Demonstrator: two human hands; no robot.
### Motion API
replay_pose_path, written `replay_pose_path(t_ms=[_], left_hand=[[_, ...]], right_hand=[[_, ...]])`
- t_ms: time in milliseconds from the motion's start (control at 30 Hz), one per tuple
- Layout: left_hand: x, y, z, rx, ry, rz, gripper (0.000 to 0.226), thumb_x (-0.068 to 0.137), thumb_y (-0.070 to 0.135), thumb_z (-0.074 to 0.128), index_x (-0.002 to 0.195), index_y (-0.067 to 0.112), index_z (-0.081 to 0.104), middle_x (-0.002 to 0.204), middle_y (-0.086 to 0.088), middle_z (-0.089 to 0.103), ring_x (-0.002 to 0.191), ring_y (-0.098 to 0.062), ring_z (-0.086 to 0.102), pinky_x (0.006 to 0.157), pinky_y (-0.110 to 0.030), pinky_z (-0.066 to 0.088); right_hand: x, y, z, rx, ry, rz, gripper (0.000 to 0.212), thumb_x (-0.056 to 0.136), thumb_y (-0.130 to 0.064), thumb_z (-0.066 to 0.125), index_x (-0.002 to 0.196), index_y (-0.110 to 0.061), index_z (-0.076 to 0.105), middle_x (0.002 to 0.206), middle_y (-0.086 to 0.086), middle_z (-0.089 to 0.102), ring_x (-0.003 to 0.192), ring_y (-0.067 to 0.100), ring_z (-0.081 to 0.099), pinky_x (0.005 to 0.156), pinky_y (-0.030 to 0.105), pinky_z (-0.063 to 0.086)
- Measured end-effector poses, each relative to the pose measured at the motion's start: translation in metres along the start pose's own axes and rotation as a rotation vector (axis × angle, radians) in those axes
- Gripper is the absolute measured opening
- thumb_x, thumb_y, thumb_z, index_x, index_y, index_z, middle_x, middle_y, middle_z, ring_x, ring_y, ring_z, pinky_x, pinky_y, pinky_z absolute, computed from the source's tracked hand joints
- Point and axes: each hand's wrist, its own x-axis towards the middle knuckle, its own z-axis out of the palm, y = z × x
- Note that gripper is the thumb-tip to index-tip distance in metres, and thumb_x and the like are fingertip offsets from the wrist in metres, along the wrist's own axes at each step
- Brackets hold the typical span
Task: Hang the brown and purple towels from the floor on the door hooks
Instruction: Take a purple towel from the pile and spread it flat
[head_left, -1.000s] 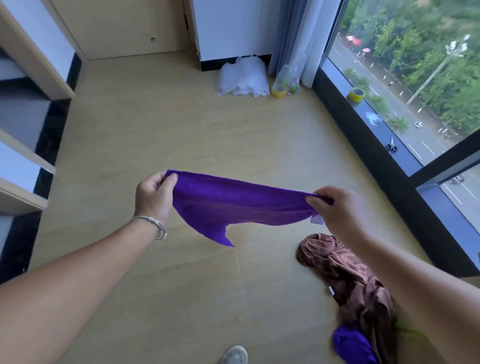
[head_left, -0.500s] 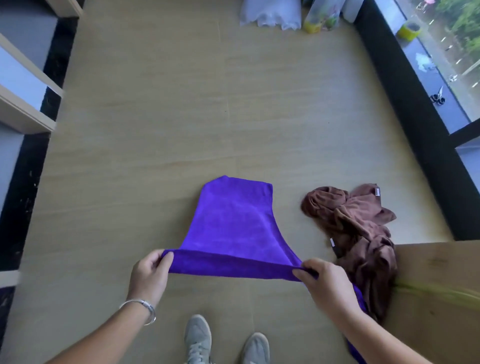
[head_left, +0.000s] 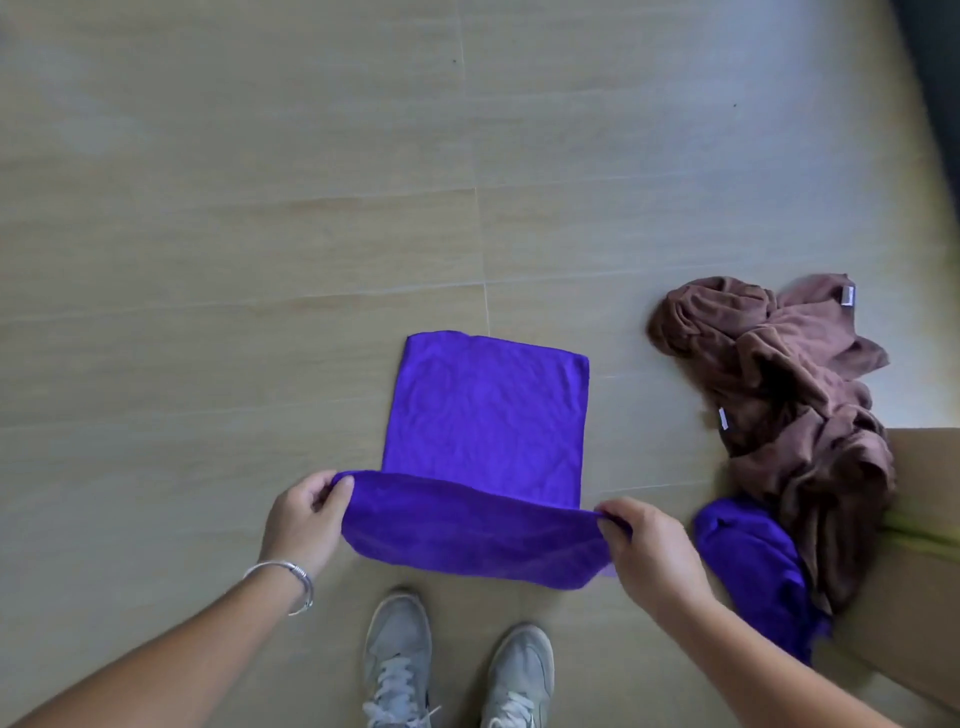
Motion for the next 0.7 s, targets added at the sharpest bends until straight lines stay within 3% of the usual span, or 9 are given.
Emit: replay_pose_path(t_ms=[100,200,267,367,400,467,567,633,700], left_hand=[[0.062,-0.009,0.023,0.019,0.022,0.078,0.022,0.092,0.025,0.059,0.079,0.007,0.063,0.068,-0.005,0.057,0.067,-0.016,0.048,0.063,-0.033,0.039],[0.124,-0.005,0.047,0.008,0.041,0.162,0.017,0.093,0.021,0.058,0.083,0.011,0.067,0.075,-0.002,0.066,0.07,-0.014,0.054,0.066,-0.027,0.044],[0.164,-0.001,0.066,-0.024,0.034,0.2,0.012,0.094,0.021,0.059,0.085,0.018,0.067,0.077,0.002,0.068,0.073,-0.012,0.058,0.066,-0.021,0.046],[0.218,0.009,0.092,-0.083,0.012,0.236,0.017,0.094,0.02,0.059,0.08,0.026,0.065,0.077,0.006,0.068,0.074,-0.012,0.059,0.073,-0.028,0.047],[0.234,0.012,0.1,-0.09,0.011,0.256,0.018,0.094,0.021,0.058,0.079,0.027,0.066,0.077,0.006,0.068,0.073,-0.012,0.058,0.073,-0.03,0.047],[0.265,0.016,0.114,-0.047,0.011,0.301,0.015,0.094,0.023,0.058,0.081,0.023,0.067,0.078,0.0,0.07,0.072,-0.015,0.057,0.072,-0.03,0.045],[0.302,0.016,0.132,0.136,0.008,0.365,0.013,0.093,0.023,0.059,0.083,0.018,0.067,0.078,-0.006,0.071,0.075,-0.026,0.064,0.067,-0.031,0.043],[0.316,0.018,0.142,0.248,0.013,0.385,0.011,0.092,0.02,0.058,0.084,0.017,0.065,0.078,-0.007,0.07,0.078,-0.03,0.065,0.066,-0.031,0.042],[0.314,0.022,0.147,0.299,0.052,0.374,0.009,0.09,0.018,0.061,0.098,0.015,0.063,0.094,-0.007,0.068,0.085,-0.027,0.063,0.074,-0.031,0.046]], right_hand=[[0.057,0.003,0.021,0.05,0.065,-0.05,0.009,0.089,-0.022,0.061,0.083,-0.024,0.067,0.064,-0.011,0.064,0.054,-0.008,0.057,0.054,0.013,0.04],[0.116,0.003,0.03,0.107,0.132,-0.066,0.011,0.087,-0.019,0.065,0.076,-0.018,0.067,0.053,-0.007,0.061,0.051,-0.017,0.052,0.05,0.008,0.035],[0.157,0.005,0.035,0.151,0.2,-0.056,0.01,0.085,-0.021,0.068,0.075,-0.02,0.068,0.053,-0.012,0.057,0.049,-0.009,0.053,0.049,0.012,0.034],[0.219,0.007,0.039,0.235,0.297,-0.032,0.011,0.083,-0.026,0.072,0.073,-0.026,0.067,0.061,-0.012,0.059,0.059,-0.002,0.053,0.048,0.011,0.033],[0.238,0.009,0.04,0.264,0.329,-0.035,0.008,0.082,-0.026,0.073,0.075,-0.025,0.068,0.062,-0.012,0.06,0.061,0.003,0.055,0.05,0.01,0.034],[0.278,0.011,0.044,0.29,0.376,-0.042,0.005,0.082,-0.026,0.074,0.081,-0.022,0.073,0.065,-0.009,0.062,0.067,0.013,0.058,0.06,0.021,0.039],[0.323,0.019,0.057,0.245,0.394,-0.042,0.009,0.083,-0.026,0.072,0.086,-0.018,0.074,0.075,-0.001,0.065,0.081,0.022,0.063,0.07,0.027,0.044],[0.339,0.026,0.065,0.185,0.408,-0.016,0.013,0.084,-0.027,0.069,0.094,-0.019,0.072,0.089,0.004,0.069,0.092,0.027,0.063,0.078,0.031,0.048],[0.339,0.031,0.07,0.013,0.458,-0.049,0.028,0.085,-0.028,0.066,0.112,-0.02,0.066,0.111,0.006,0.064,0.104,0.029,0.057,0.088,0.036,0.046]])
